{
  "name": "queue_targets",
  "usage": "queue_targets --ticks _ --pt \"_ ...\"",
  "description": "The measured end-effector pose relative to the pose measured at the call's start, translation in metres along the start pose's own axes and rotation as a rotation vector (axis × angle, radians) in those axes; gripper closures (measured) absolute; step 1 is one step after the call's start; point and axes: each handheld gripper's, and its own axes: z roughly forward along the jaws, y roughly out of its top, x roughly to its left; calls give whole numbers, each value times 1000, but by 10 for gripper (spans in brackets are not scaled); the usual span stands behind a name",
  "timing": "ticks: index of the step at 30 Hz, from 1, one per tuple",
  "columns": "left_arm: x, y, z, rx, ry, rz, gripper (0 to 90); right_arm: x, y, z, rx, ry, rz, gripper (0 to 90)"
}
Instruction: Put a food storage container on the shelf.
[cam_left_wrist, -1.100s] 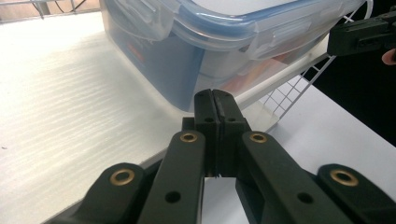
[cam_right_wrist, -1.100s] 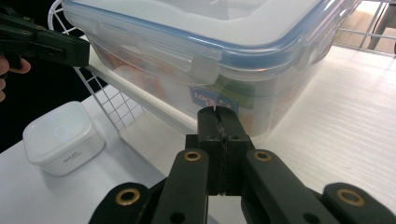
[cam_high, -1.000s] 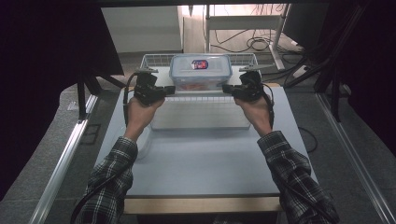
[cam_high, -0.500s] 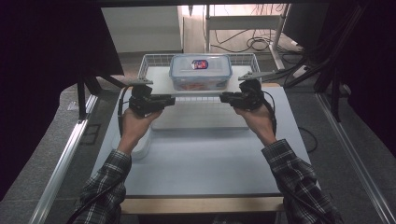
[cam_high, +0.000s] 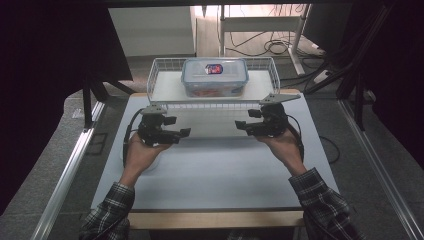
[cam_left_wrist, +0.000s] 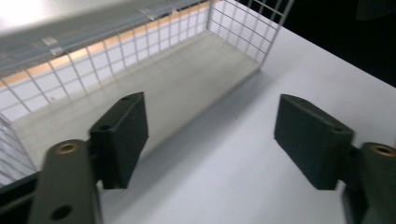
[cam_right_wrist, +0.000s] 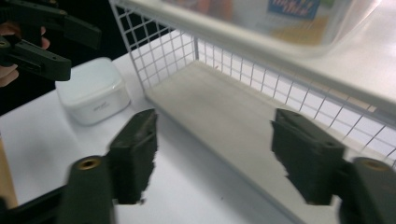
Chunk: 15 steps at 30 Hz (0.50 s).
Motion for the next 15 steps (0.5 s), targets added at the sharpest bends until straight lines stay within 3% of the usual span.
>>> queue_targets --ticks 8,15 --pt "-10 -27 3 -7 -40 -36 107 5 -25 -4 14 -37 -13 152" --pt "-15 -48 3 24 1 -1 75 8 -44 -10 10 -44 3 106"
